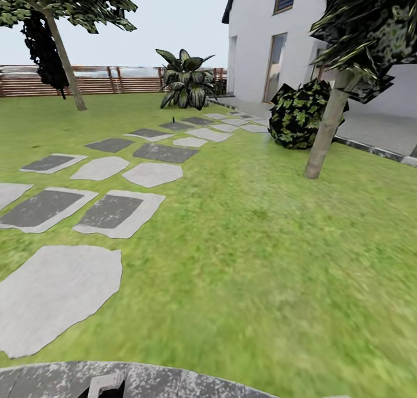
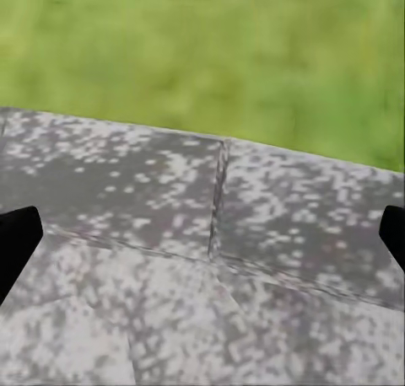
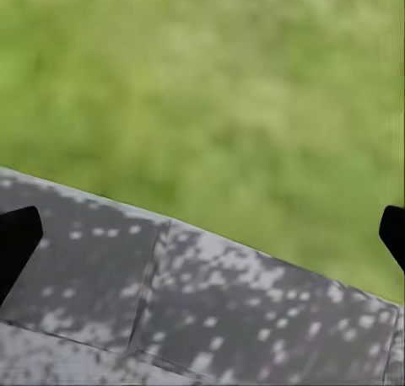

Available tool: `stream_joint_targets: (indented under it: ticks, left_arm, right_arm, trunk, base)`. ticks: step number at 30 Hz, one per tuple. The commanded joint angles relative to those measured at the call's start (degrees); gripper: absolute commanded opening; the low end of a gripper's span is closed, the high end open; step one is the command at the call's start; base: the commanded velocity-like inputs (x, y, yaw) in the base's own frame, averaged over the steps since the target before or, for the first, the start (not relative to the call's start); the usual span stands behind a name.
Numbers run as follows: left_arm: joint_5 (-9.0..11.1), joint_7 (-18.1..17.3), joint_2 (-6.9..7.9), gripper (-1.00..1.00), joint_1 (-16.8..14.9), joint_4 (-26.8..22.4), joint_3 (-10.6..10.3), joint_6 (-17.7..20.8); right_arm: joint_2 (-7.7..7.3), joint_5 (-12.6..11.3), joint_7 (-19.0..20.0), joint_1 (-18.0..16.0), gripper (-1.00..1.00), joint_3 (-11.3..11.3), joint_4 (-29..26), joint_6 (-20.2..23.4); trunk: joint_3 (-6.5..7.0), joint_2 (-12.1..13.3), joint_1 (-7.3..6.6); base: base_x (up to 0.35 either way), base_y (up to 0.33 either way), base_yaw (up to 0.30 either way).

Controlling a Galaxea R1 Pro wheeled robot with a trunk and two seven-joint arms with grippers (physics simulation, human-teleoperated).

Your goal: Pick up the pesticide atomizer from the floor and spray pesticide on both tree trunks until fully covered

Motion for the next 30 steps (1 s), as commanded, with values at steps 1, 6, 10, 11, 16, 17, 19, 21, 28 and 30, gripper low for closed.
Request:
stream_joint_targets:
  ticks: [1,6,10,11,16,17,19,21,28,30]
  left_arm:
    - [0.0,0.0,0.00,1.00,0.0,0.0,0.0,0.0]
    - [0.0,0.0,0.06,1.00,0.0,0.0,0.1,0.0]
    - [0.0,0.0,0.06,1.00,0.0,0.0,0.1,0.0]
    - [0.0,0.0,0.06,1.00,0.0,0.0,0.1,0.0]
    - [0.0,0.0,0.01,1.00,0.0,0.0,0.1,0.0]
    - [0.0,0.0,0.01,1.00,0.0,0.0,0.1,0.0]
    - [0.0,0.0,0.03,1.00,0.0,0.0,0.1,0.0]
    - [0.0,0.0,0.06,1.00,0.0,0.0,0.1,0.0]
    - [0.0,0.0,0.47,1.00,0.0,0.0,0.0,0.0]
    - [0.0,0.0,0.50,1.00,0.0,0.0,0.1,0.0]
  right_arm:
    - [0.00,0.0,0.0,0.0,1.00,0.0,0.0,0.0]
    - [0.03,0.0,-0.1,0.0,1.00,0.0,0.0,0.0]
    - [0.07,0.0,-0.1,0.0,1.00,0.0,0.0,0.0]
    - [0.06,0.0,-0.1,0.0,1.00,0.0,0.0,0.0]
    - [0.03,0.0,-0.1,0.0,1.00,-0.1,0.0,0.0]
    - [0.05,0.0,-0.1,0.0,1.00,-0.1,0.0,0.0]
    - [0.04,0.0,-0.1,0.0,1.00,-0.1,0.0,0.0]
    - [0.06,0.0,-0.1,0.0,1.00,-0.1,0.0,0.0]
    - [0.04,0.0,-0.1,0.0,1.00,-0.1,0.0,0.0]
    - [0.04,0.0,-0.1,0.0,1.00,-0.1,0.0,0.0]
  trunk:
    - [-0.04,0.0,0.00]
    - [-0.30,0.0,0.00]
    - [-0.52,0.0,0.00]
    - [-0.58,0.0,0.00]
    - [-0.84,0.0,0.00]
    - [-0.87,0.0,0.00]
    - [-0.90,0.0,0.00]
    - [-0.91,0.0,0.00]
    - [-0.92,0.0,0.00]
    - [-0.92,0.0,0.00]
  base:
    - [0.312,0.137,0.147]
    - [0.313,0.119,0.188]
    - [0.314,0.110,0.201]
    - [0.314,0.117,0.203]
    - [0.311,0.147,0.174]
    - [0.306,0.167,0.070]
    - [0.305,0.170,0.040]
    - [0.304,0.172,0.017]
    - [0.309,0.140,0.004]
    - [0.317,0.111,0.001]
